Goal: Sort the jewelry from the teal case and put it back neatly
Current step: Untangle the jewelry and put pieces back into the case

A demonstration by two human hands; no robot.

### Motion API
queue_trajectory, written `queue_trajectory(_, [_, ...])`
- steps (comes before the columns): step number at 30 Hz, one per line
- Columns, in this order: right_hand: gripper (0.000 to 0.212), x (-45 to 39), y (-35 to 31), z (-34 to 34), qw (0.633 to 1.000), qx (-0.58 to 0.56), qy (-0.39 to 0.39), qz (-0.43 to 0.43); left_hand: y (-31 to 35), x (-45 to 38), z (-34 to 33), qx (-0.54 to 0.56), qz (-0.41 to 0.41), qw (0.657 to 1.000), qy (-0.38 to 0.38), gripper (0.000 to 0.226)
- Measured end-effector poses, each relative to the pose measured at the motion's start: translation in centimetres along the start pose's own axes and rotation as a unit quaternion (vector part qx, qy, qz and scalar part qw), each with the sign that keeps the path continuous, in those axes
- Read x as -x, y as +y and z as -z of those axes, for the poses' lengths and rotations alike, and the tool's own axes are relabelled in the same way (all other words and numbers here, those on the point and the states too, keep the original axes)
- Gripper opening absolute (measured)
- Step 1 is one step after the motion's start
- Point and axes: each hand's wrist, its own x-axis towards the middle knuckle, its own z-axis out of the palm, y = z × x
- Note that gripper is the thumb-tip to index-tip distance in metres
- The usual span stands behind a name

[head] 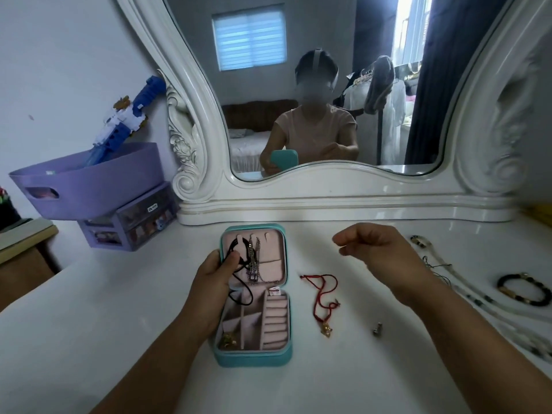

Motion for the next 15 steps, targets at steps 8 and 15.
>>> queue_trajectory(8, [0.015, 2.4, 2.3, 4.2, 0.996, 0.078, 0.034, -0.014, 0.0, 0.1, -1.6, 0.056, 0.02, 0.997, -0.05, 0.019])
queue_trajectory(15, [0.009, 4.8, 3.5, 7.4, 0.988, 0.144, -0.016, -0.045, 0.4, 0.1, -0.7, -0.002, -0.07, 0.996, -0.051, 0.026])
